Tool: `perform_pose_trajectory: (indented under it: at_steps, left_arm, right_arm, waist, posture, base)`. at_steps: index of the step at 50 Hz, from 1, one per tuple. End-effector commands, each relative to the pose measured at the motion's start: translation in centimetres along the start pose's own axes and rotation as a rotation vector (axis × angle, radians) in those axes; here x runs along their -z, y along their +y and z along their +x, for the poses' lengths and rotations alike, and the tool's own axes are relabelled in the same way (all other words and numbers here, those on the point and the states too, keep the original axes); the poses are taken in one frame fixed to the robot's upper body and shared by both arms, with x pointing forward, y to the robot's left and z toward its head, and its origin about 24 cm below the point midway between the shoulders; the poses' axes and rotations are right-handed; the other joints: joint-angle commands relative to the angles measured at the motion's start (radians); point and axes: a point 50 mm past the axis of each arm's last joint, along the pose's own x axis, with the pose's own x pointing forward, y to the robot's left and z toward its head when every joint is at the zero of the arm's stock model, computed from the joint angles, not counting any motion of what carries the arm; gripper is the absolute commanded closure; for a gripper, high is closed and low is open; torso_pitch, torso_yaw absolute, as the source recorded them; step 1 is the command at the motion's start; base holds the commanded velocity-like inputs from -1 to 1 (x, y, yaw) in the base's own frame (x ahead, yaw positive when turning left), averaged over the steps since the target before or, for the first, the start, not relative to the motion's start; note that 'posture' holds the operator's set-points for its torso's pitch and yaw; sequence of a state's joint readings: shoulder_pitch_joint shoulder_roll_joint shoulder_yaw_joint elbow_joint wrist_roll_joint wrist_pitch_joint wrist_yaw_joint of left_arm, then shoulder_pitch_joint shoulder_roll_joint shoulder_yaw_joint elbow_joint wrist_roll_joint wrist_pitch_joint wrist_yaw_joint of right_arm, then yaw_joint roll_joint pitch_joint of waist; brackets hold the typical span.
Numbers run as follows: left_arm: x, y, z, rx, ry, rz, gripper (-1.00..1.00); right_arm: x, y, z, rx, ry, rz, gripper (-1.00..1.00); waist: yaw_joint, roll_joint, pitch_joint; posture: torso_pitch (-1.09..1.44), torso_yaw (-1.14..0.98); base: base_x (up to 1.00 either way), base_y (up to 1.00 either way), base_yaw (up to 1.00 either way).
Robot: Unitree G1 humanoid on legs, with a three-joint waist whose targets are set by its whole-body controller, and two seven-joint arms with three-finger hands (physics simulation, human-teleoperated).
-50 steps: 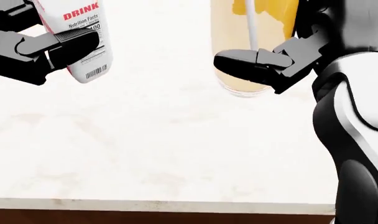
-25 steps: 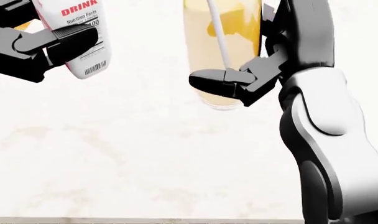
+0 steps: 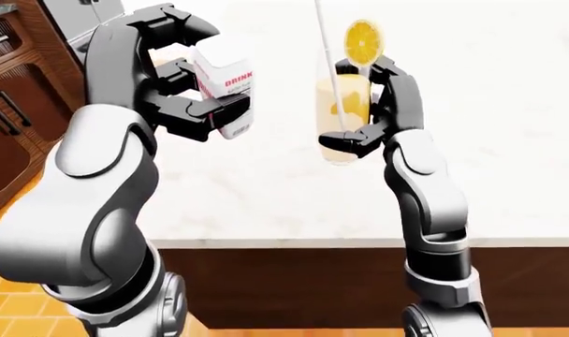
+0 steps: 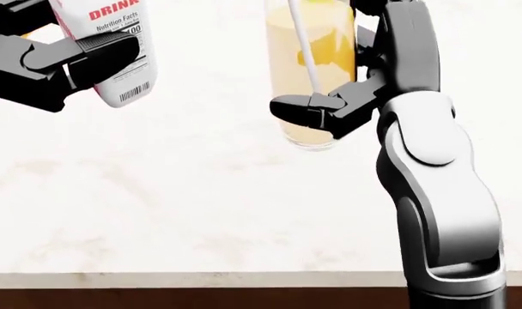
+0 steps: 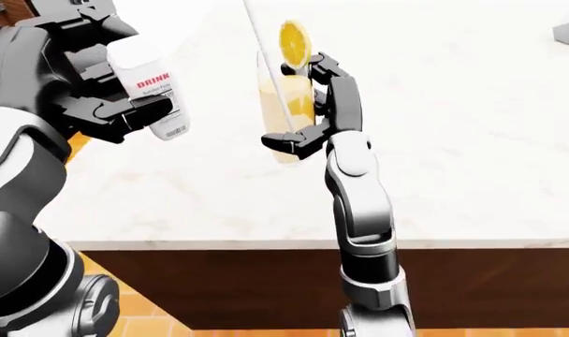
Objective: Move the drinks to the dining counter.
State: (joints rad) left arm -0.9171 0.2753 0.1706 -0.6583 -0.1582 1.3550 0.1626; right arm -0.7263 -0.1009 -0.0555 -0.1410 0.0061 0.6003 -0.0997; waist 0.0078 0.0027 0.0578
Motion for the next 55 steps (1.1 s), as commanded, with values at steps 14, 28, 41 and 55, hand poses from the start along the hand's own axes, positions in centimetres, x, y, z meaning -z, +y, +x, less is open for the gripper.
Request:
perform_pose_trajectory:
  at_steps: [14,28,41,55]
  left_arm:
    - [-1.2,0.2,-0.4,-0.013,-0.083,-0.006,1.00]
    - [-1.1,0.2,-0.3,-0.014,-0.082,-0.005,1.00]
    - [-1.3,0.2,-0.4,-0.016,-0.085,-0.004,1.00]
    - [-1.4,0.3,-0.3,-0.016,-0.087,-0.004,1.00]
  right_arm:
    - [0.1,-0.5,1.5,0.060,-0.090,0.018,1.00]
    - [1.9,-0.8,1.8,0.080,-0.069,0.012,0.68]
    - [2.8,-0.9,1.5,0.074,-0.064,0.008,0.44]
    - [3.1,-1.0,1.4,0.069,-0.062,0.011,0.00]
  waist:
    - [-0.005,0.007,-0.037]
    - [-0.008,0.007,-0.045]
    - [-0.008,0.003,-0.046]
    - [-0.007,0.002,-0.043]
  posture:
    - [0.00,0.00]
    - [0.00,0.00]
    - [0.00,0.00]
    - [0.00,0.00]
  base:
    - [0.00,0.00,0.00]
    - [0.00,0.00,0.00]
    - [0.00,0.00,0.00]
    - [0.00,0.00,0.00]
